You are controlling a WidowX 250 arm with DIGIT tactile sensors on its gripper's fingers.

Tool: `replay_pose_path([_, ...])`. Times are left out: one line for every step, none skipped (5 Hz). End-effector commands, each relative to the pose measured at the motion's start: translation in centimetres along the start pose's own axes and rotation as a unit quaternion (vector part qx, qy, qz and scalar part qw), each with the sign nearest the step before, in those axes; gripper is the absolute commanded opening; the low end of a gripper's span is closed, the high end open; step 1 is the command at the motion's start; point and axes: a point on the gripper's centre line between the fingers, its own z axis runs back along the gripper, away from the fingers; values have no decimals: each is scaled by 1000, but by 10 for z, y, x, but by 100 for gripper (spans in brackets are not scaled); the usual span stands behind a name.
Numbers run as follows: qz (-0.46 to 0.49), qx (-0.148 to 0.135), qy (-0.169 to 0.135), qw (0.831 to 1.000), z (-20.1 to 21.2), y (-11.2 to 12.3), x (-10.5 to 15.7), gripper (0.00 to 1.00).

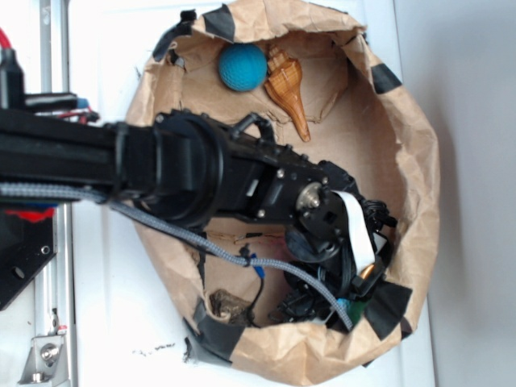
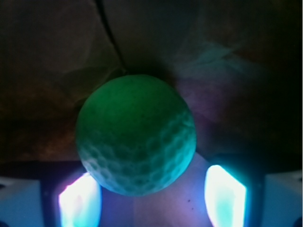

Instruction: Grab the green ball.

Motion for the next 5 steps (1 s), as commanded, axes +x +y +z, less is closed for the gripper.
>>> replay_pose_path([-34,0,-10,999,0,-12,16,0])
replay_pose_path([-34,-1,-12,999,1,-14,16,0])
replay_pose_path([-35,-1,-14,999,3,-14,15,0])
replay_pose_path([-33,0,-15,999,7,-12,15,0])
replay_pose_path([-28,6,-11,1000,15,-10,9,0])
